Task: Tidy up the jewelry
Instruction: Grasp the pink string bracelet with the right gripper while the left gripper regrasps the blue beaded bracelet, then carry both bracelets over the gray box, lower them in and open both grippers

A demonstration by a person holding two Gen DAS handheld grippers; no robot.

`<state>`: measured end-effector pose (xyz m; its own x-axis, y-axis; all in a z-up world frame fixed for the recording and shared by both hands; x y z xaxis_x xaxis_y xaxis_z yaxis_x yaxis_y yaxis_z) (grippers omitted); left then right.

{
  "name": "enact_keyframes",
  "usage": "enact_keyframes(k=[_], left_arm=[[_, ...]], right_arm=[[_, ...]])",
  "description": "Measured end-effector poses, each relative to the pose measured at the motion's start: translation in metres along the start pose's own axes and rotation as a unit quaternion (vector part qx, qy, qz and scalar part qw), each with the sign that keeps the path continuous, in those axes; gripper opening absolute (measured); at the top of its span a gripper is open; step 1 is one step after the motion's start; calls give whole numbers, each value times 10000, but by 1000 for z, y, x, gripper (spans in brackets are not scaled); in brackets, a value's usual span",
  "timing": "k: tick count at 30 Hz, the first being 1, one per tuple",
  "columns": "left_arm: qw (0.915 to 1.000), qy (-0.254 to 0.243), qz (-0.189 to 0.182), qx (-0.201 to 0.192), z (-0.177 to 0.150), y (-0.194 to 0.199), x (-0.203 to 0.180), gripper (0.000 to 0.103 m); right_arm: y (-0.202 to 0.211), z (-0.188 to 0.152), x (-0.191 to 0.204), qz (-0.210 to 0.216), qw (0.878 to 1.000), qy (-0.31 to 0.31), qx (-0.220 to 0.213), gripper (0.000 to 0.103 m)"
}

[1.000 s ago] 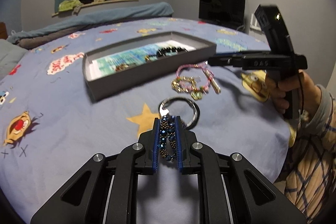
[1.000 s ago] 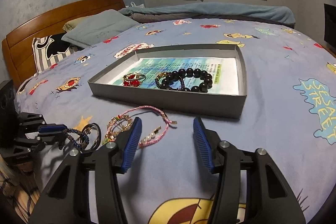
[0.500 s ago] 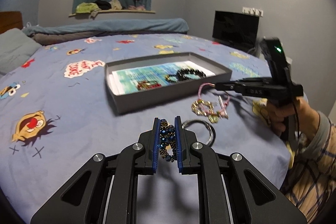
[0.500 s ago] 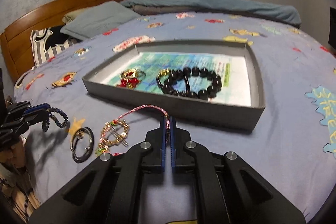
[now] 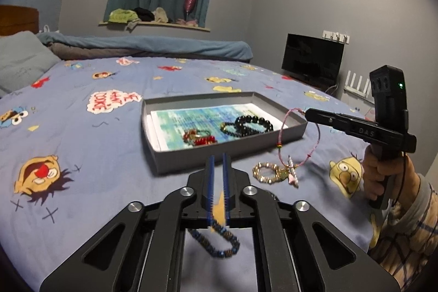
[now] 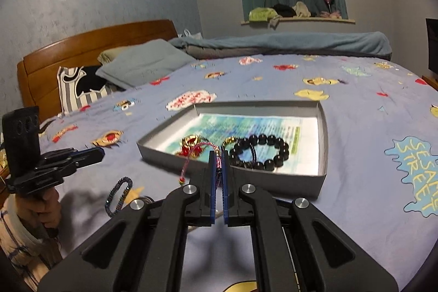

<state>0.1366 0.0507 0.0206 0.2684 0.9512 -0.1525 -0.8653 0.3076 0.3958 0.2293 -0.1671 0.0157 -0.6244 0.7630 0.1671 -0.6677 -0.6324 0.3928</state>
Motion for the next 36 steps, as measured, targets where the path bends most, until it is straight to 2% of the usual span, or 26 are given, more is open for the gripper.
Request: enact_keyframes(k=[2, 4, 5, 7, 9, 11, 14, 16, 20, 21, 24, 29, 36], left_arm=[[10000, -26, 62, 9, 2, -3, 2, 6], [9998, -14, -21, 184, 0, -8, 5, 6], [9996, -50, 114, 237, -3, -9, 8, 7], [9988, -44, 155, 457, -11, -12, 12, 15], [9975, -41, 294, 635, -19, -14, 17, 28], [9951, 4, 384, 914, -30, -20, 23, 33], [9923, 68, 502, 1130, -39, -25, 29, 36], [9906, 136, 463, 1284, -44, -29, 31, 40], [9883, 140, 480, 1438, -51, -34, 29, 38], [9881, 152, 457, 1461, -52, -35, 29, 24], [9881, 135, 451, 1463, -52, -34, 28, 8], [9926, 106, 447, 1124, -41, -25, 24, 8], [9985, 59, 364, 400, -9, -8, 16, 7]], right_arm=[[3, 2, 0, 13, 10000, -27, -75, 3], [6, 4, -1, 9, 9999, -37, -130, 3], [7, 5, -2, 9, 9999, -37, -140, 3], [8, 6, -3, -4, 9999, -26, -159, 3], [10, 6, -2, 1, 9998, -26, -177, 3], [13, 9, -1, -1, 9997, -28, -246, 3], [18, 12, 2, 20, 9994, -30, -351, 3], [20, 13, 3, 34, 9992, -23, -391, 3], [23, 14, 2, 30, 9990, -51, -433, 3], [24, 14, 1, 36, 9990, -60, -449, 3], [25, 16, 0, 37, 9987, -82, -503, 3], [27, 16, 0, 27, 9983, -116, -570, 3], [32, 23, -1, 25, 9971, -170, -746, 3]])
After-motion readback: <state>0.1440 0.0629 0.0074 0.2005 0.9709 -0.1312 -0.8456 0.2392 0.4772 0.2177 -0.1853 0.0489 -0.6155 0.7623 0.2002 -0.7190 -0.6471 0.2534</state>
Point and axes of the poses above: each gripper's, at about its wrist camera, not at the fingertips, and y roughly against the way its jaws point, x to its left, z to its top, the point moved 5 cm from there along -y, roughly the way its jaws point, and after that the axes turned 1 degree about -x, right-handed, at the moved point
